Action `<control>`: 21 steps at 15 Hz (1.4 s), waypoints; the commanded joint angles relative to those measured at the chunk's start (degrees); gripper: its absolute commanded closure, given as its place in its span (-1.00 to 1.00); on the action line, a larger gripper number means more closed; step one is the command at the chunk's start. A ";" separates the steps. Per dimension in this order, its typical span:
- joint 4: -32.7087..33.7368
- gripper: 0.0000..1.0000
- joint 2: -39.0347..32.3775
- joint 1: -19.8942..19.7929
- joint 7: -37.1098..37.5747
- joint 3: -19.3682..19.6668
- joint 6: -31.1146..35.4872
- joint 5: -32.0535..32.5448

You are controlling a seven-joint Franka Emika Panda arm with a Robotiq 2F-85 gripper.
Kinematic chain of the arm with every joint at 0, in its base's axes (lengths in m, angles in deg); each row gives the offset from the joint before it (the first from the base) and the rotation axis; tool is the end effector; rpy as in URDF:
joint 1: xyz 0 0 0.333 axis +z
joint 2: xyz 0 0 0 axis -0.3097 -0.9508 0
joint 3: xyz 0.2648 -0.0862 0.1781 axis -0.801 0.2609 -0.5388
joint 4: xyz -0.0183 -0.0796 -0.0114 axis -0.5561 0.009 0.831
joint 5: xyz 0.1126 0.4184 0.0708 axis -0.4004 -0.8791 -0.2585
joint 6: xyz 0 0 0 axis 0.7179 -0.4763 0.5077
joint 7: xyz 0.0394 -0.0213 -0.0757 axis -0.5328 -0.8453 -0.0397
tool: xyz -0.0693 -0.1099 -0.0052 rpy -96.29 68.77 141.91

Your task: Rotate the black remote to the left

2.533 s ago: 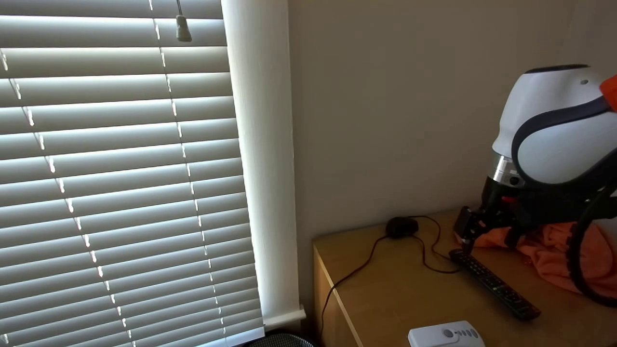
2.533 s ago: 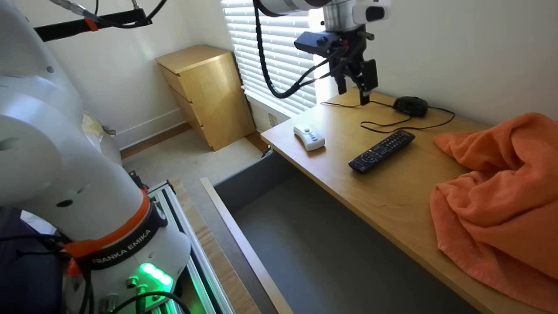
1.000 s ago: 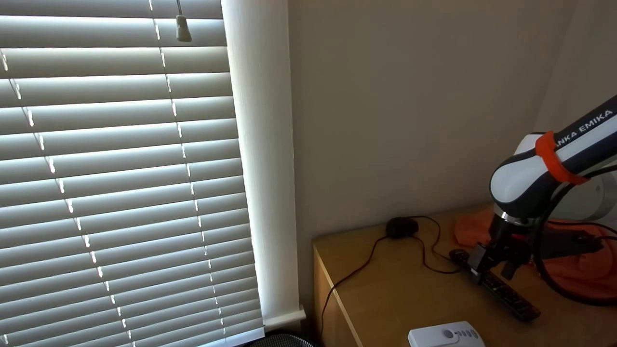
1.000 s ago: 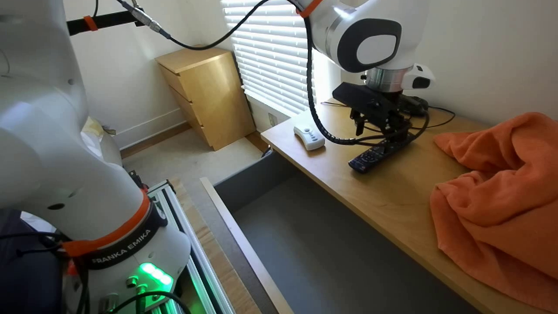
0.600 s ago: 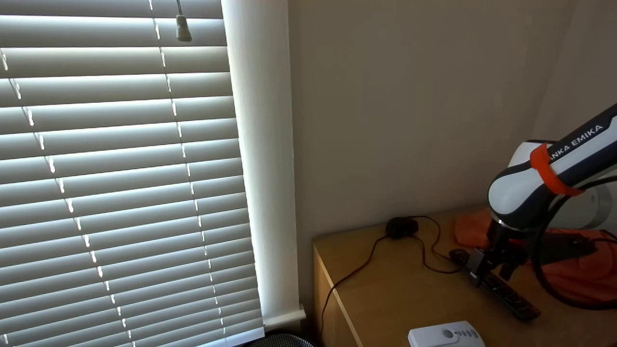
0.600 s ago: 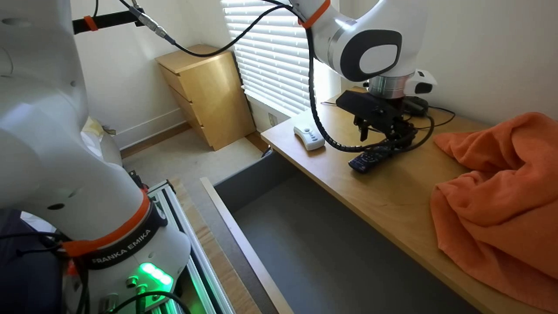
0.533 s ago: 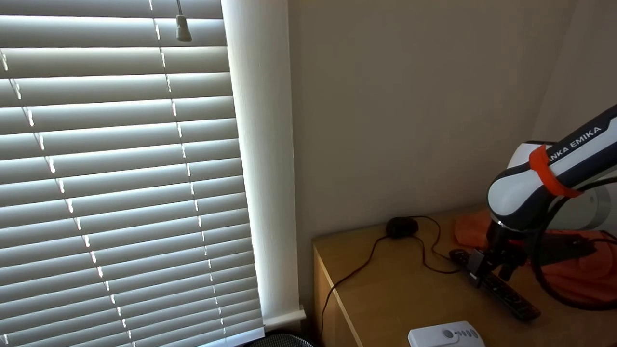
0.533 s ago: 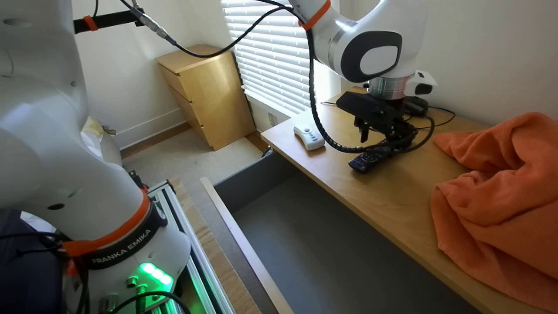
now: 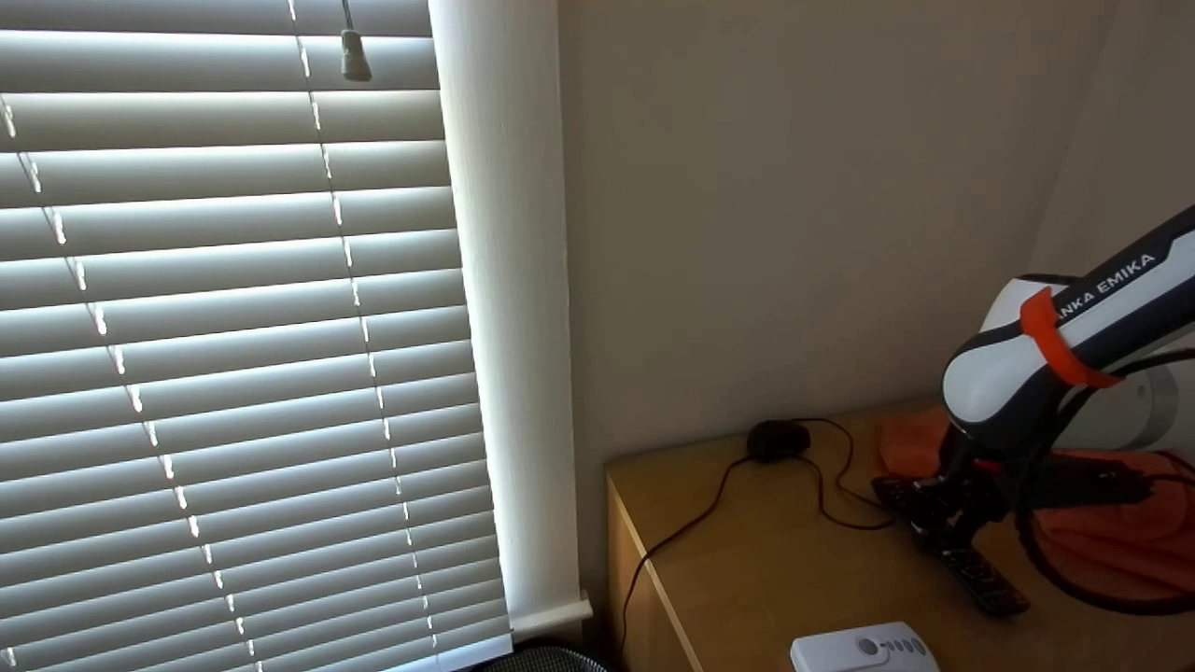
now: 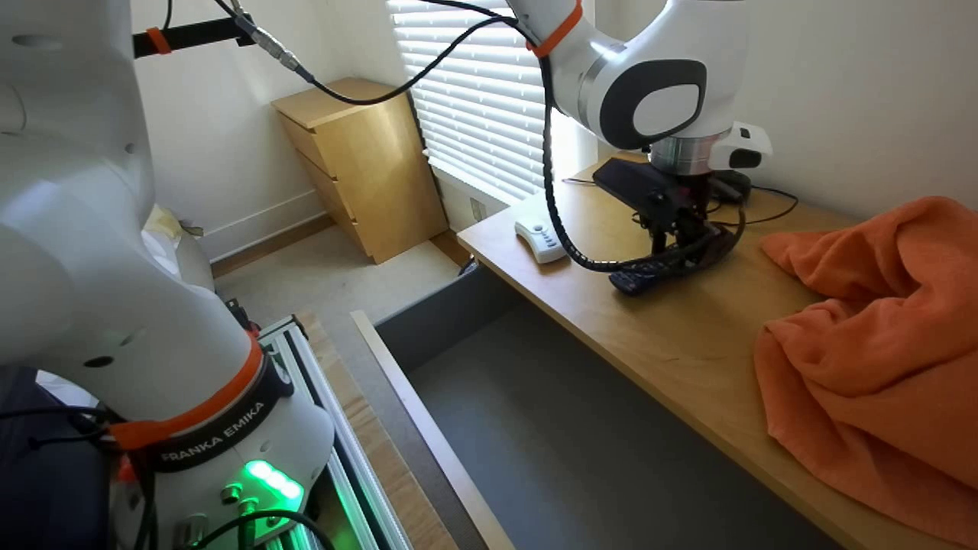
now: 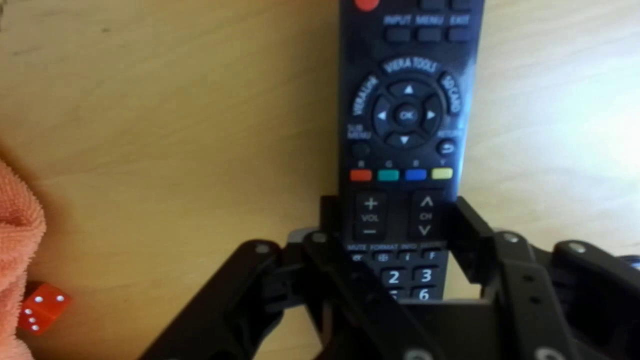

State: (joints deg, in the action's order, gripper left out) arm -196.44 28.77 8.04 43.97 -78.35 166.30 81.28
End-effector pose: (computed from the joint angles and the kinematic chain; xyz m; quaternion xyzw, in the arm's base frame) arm 0.6071 -0.1343 0.1346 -0.9948 0.0948 -0.0312 0.0192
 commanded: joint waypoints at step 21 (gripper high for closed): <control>2.87 0.40 -2.00 13.77 70.12 12.43 -5.38 -0.39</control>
State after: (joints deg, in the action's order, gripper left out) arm -194.91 28.11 21.27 107.96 -66.03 161.91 81.18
